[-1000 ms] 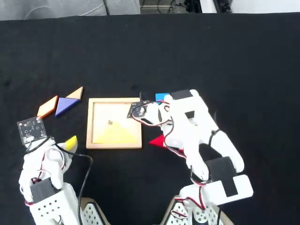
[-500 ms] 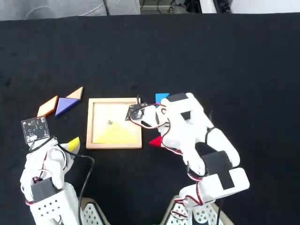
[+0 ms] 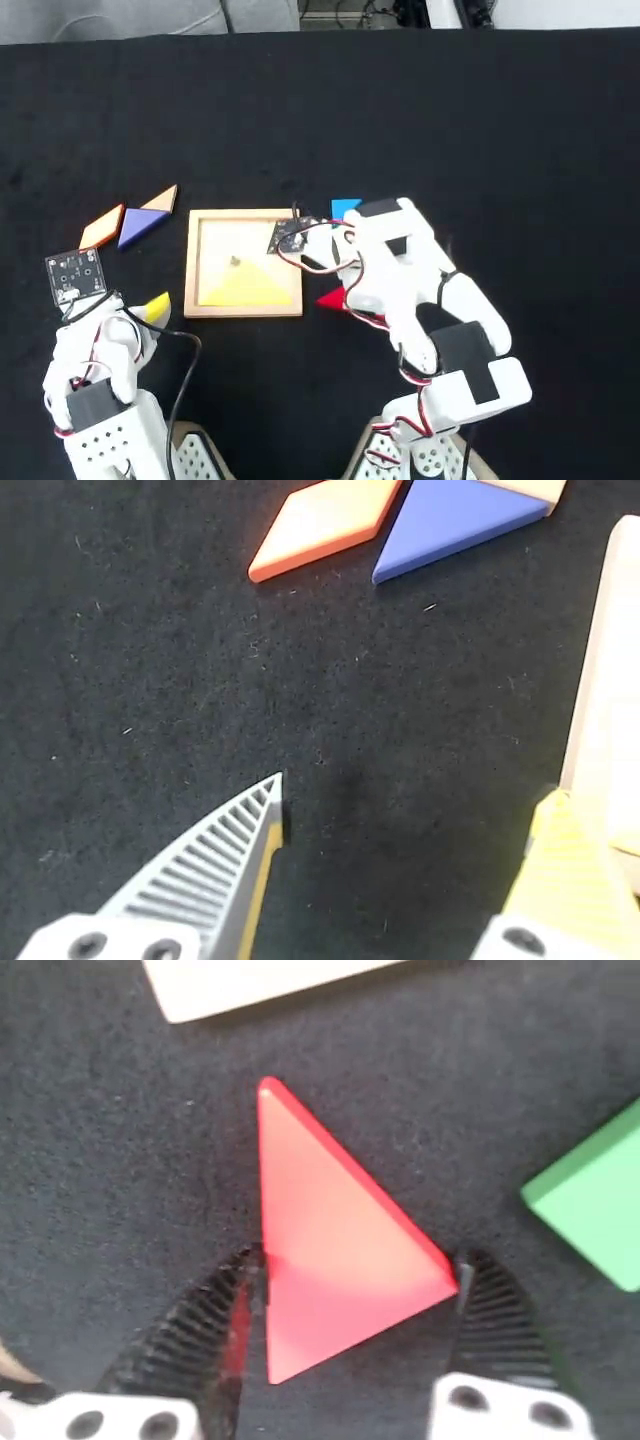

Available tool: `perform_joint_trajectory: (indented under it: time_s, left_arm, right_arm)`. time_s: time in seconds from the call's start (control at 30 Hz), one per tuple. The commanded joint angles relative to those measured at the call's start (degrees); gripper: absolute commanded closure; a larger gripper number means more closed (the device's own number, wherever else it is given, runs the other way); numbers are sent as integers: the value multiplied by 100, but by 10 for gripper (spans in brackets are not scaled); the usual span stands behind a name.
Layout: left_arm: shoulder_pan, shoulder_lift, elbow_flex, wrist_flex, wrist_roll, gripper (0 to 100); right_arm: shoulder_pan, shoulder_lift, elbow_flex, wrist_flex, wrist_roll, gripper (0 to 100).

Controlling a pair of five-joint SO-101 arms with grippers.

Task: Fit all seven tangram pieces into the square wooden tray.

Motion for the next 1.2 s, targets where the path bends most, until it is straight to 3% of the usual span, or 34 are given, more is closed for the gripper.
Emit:
perform_joint_trajectory:
  time_s: [0.0, 0.27, 0.8, 0.97, 1.07, 1.17]
  left_arm:
    - [84, -70, 40, 18, -26, 629]
    - [84, -70, 40, 18, -26, 629]
    - [84, -70, 40, 35, -26, 629]
    - [75, -70, 40, 35, -26, 629]
    - [13, -70, -13, 44, -26, 629]
    - [-848, -70, -251, 35, 9, 629]
  right_arm:
    - [-141, 92, 66, -132, 97, 900]
    - [-105, -101, 22, -114, 88, 845]
    - [53, -2738, -13, 897, 44, 845]
    - [-273, -2826, -558, 888, -1266, 846]
    - [-677, -2818, -1068, 853, -2541, 846]
    - [-1134, -2756, -1534, 879, -3780, 846]
